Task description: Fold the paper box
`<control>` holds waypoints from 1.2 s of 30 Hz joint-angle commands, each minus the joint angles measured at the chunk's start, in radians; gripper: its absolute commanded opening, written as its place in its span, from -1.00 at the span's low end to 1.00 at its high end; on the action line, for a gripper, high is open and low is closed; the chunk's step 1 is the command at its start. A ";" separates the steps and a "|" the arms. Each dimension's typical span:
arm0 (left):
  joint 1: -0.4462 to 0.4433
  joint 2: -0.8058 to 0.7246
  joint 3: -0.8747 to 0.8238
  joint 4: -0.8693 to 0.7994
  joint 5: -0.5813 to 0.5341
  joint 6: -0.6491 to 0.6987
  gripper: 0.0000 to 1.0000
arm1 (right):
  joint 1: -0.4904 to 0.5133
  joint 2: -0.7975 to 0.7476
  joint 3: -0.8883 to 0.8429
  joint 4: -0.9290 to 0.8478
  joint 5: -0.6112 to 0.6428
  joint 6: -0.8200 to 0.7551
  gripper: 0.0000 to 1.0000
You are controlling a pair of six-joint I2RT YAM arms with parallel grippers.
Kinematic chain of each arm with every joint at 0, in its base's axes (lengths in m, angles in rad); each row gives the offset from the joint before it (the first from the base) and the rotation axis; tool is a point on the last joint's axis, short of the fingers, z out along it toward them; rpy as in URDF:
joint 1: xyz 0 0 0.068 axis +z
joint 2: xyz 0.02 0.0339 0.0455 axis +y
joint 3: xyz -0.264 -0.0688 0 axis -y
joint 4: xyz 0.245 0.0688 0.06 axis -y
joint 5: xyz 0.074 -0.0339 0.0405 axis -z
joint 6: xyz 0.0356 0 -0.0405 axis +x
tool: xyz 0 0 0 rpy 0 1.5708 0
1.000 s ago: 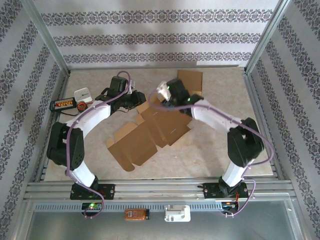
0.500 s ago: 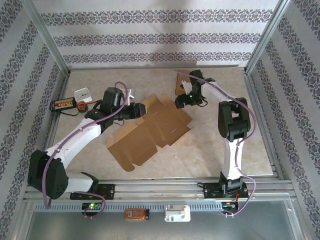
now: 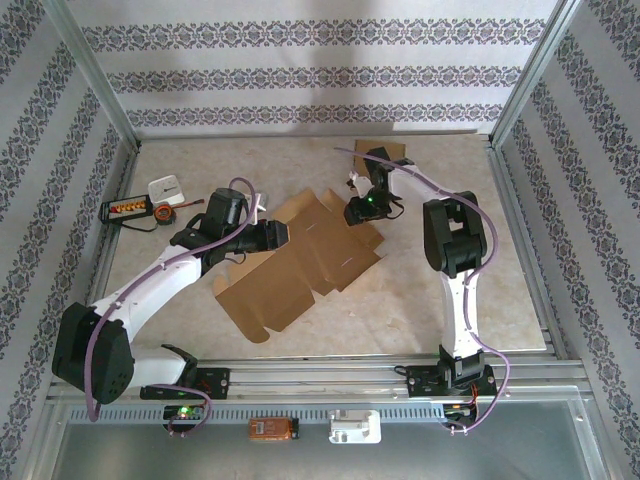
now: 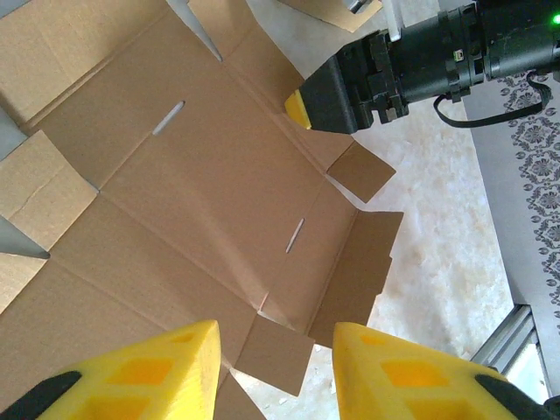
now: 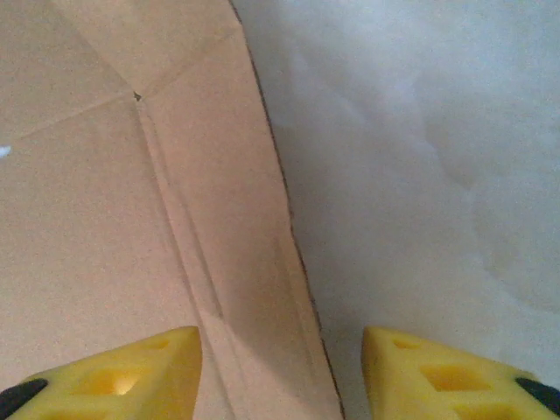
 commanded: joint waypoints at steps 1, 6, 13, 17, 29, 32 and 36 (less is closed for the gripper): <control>-0.008 -0.021 0.017 -0.014 -0.023 0.019 -0.23 | 0.025 0.036 0.027 -0.068 -0.018 -0.013 -0.10; -0.008 -0.020 0.022 -0.031 -0.056 0.024 -0.23 | 0.055 -0.020 0.012 -0.057 0.097 -0.054 -0.42; -0.005 -0.013 0.081 -0.063 -0.144 0.034 -0.21 | 0.177 -0.292 -0.144 0.148 0.448 -0.281 -0.95; 0.020 -0.012 0.094 -0.078 -0.231 -0.004 -0.16 | 0.272 -0.449 -0.308 0.370 0.648 -0.511 -1.00; 0.117 0.045 0.072 0.176 -0.029 -0.222 -0.34 | 0.451 -0.549 -0.635 1.107 0.977 -1.210 -0.95; 0.119 0.104 0.093 0.226 0.008 -0.238 -0.35 | 0.467 -0.519 -0.669 1.290 0.984 -1.335 -0.95; 0.127 0.210 0.154 0.249 0.014 -0.242 -0.39 | 0.479 -0.474 -0.676 1.433 0.974 -1.410 -0.95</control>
